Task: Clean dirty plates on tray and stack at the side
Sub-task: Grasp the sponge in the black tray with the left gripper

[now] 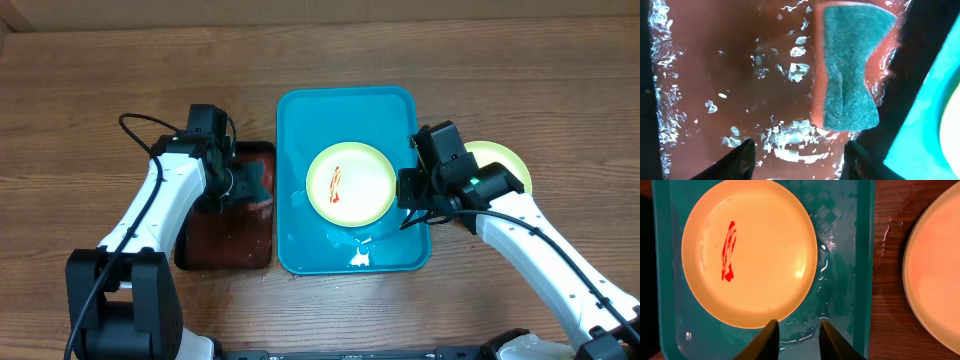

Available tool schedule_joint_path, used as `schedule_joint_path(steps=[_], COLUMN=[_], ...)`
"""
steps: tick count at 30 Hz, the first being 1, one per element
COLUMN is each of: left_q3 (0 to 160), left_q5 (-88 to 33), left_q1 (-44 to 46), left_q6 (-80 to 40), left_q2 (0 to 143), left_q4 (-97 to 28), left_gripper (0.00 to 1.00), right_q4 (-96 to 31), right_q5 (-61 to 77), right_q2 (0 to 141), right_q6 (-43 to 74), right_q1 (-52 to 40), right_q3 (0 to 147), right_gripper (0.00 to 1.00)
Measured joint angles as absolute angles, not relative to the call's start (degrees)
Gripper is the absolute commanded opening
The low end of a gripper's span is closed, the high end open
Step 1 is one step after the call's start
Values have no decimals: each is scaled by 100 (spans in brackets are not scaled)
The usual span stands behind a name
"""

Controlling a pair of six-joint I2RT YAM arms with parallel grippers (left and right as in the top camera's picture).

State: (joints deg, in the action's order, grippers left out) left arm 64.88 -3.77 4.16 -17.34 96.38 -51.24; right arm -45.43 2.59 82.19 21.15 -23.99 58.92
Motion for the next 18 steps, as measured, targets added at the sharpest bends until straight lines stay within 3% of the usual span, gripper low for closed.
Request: schedule_joint_path(steps=[11,16,18], left_q3=[6178,6178,6178], left_q5=[-395,-561,-574], left_q1=[499,725,792], left_q6=[-1664,-1627,-1638], left_q2=[9911,10335,10471], left_q4=[-3726,-3376,-3361], left_gripper=[60,37,13], right_q4=[-4543,-4545,-4547], right_q5=[261,259,261], right_q2=[8219,8219,8219], right_q6=[2115,2115,2115], right_q1=[-2399,-2399,-2399], right_q3=[5892,5892,5892], right_gripper=[29,29,29])
